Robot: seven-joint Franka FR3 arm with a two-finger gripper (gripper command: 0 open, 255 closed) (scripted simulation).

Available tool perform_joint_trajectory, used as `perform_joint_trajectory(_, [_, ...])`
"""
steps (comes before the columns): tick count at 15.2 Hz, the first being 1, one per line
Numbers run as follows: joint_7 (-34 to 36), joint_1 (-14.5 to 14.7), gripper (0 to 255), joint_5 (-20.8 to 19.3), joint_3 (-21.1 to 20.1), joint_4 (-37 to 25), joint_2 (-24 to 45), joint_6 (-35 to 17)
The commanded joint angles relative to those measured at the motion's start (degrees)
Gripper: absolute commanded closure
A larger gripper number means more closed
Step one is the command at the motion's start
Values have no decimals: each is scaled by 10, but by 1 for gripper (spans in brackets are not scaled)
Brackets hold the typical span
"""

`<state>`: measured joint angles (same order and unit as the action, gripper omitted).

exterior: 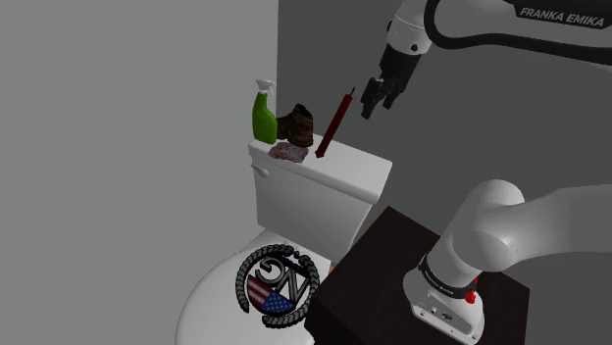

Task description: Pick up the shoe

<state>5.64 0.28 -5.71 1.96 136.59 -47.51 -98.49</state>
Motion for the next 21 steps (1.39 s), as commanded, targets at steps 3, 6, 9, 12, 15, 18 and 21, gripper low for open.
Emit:
perform_joint_trajectory(3, [-20, 3, 0, -1, 17, -8, 36, -34])
perform_joint_trajectory(6, [-50, 9, 0, 1, 43, -28, 94, -82])
perform_joint_trajectory(9, [-83, 17, 0, 9, 68, -55, 155, -124])
perform_joint_trajectory(12, [-118, 27, 0, 25, 92, -89, 219, -159])
perform_joint_trajectory(15, [-157, 37, 0, 48, 114, -131, 284, -188])
perform_joint_trajectory(18, [-199, 46, 0, 80, 134, -180, 351, -208])
perform_joint_trajectory(21, [-244, 51, 0, 119, 149, -237, 420, -219])
